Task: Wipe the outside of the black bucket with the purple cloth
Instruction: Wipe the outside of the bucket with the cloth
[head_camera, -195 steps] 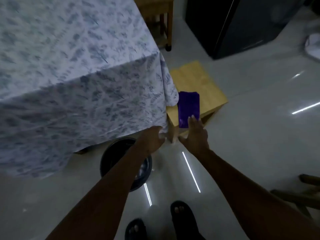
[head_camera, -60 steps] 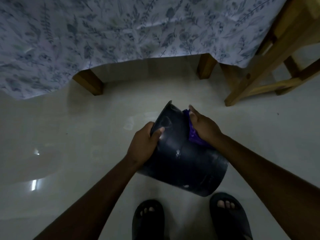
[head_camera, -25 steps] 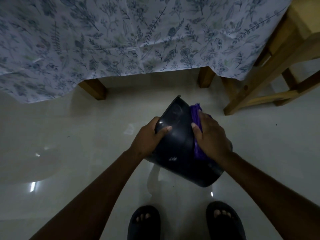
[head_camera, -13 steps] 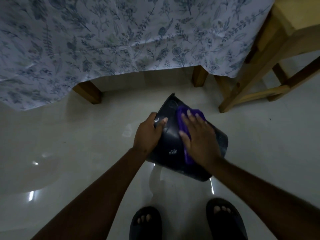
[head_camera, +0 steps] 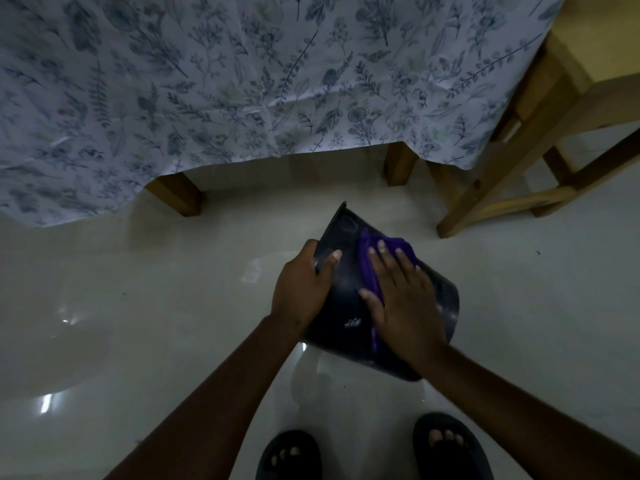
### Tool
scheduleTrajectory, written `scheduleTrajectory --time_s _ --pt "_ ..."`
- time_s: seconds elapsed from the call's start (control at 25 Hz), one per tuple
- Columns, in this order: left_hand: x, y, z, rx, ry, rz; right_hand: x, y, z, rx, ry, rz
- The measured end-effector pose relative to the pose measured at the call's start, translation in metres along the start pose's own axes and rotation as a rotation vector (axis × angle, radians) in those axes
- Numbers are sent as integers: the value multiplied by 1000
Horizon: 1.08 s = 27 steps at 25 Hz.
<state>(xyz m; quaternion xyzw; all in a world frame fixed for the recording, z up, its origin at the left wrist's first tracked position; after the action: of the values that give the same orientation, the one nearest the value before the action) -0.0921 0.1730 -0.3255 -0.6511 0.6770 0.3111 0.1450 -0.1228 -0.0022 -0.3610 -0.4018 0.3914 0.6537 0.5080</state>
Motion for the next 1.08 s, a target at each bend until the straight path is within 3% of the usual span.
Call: scheduleTrajectory --time_s 0.12,0.2,0.32,0.48,0.6,0.68,0.76,0.84,0.96,1.08 --pt "4 5 -4 -8 -124 75 3 -42 -20 169 -454 211" --pt "6 8 -4 -36 -179 78 10 -44 -24 245 -542 241" --pt "7 0 -8 -96 -169 33 10 -5 -8 154 -344 97" --pt "17 -17 -23 -121 -265 81 13 62 30 8 12 35" --pt "8 -25 -29 -107 -105 276 1 24 7 24 -78 29" --pt "-3 -16 -21 -89 21 357 -6 -18 -19 149 -260 93" --pt "-7 1 -7 -51 -37 200 -3 -35 -31 212 -311 175" --pt "-3 4 0 -65 -93 65 2 -17 -24 147 -182 147" --pt "7 -12 -6 -55 -155 68 6 41 11 -72 58 76" --pt "8 -15 -14 1 -155 76 2 22 17 -93 27 44"
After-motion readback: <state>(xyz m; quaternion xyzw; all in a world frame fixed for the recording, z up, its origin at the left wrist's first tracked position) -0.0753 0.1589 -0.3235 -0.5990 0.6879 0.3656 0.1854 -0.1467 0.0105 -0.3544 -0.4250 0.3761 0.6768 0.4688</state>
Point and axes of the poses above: each hand's wrist, its own y-axis away from the middle knuckle, its own x-axis out of the palm, z = x × y, the point moved 2 cm from there along -y, towards the middle knuckle, and after that the axes turned 2 degrees about y, right-handed, at the moved point
